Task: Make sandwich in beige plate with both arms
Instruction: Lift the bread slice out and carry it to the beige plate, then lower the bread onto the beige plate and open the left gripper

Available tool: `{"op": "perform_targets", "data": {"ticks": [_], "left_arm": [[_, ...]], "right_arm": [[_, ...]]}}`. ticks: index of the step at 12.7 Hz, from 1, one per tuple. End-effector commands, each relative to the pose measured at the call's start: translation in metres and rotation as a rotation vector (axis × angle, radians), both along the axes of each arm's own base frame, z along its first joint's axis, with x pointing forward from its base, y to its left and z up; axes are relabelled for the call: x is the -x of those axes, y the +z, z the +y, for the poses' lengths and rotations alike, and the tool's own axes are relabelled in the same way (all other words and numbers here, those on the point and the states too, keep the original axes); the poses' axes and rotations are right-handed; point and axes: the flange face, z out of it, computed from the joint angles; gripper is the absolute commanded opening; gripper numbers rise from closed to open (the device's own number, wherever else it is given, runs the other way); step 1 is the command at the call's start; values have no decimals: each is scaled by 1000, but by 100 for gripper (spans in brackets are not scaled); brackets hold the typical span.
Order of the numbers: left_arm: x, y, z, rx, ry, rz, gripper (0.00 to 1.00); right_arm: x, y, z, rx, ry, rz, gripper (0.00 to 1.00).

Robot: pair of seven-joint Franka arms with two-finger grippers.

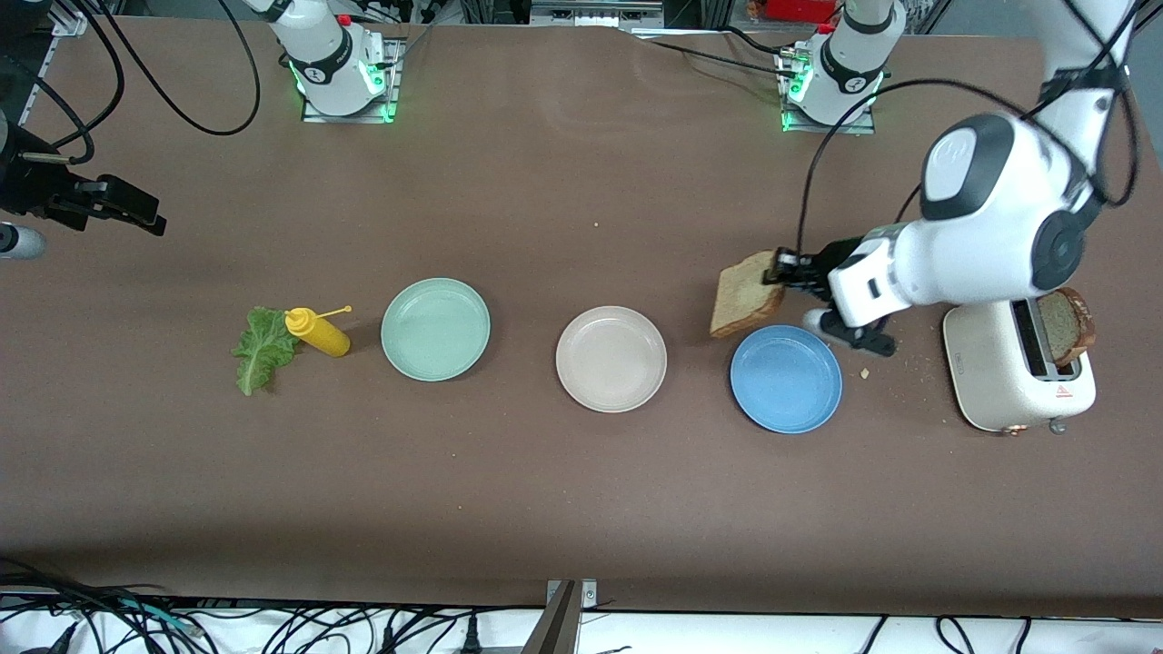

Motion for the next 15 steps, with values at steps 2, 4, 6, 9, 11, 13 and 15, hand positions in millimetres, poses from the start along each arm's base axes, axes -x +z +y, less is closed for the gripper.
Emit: {"op": "perform_targets", "data": {"ticks": [2, 4, 6, 9, 11, 13, 15], "left_arm": [[-45, -50, -24, 254, 82, 137, 0], [-52, -87, -35, 307, 125, 162, 0], [-53, -124, -61, 395, 125, 131, 0], [-53, -171, -73, 440, 105, 71, 0], [-50, -198, -82, 437, 91, 38, 0], [-44, -213, -98, 445, 49, -16, 0], [-43, -225, -106, 423, 52, -50, 9]], "right_arm": [[5, 4, 0, -17, 10, -2, 100], [5, 4, 1, -17, 13, -2, 100], [5, 4, 1, -17, 13, -2, 100], [5, 4, 1, -17, 15, -4, 100], [5, 4, 1, -17, 12, -1, 100], [5, 4, 1, -17, 15, -4, 100], [5, 4, 1, -17, 12, -4, 100]]}}
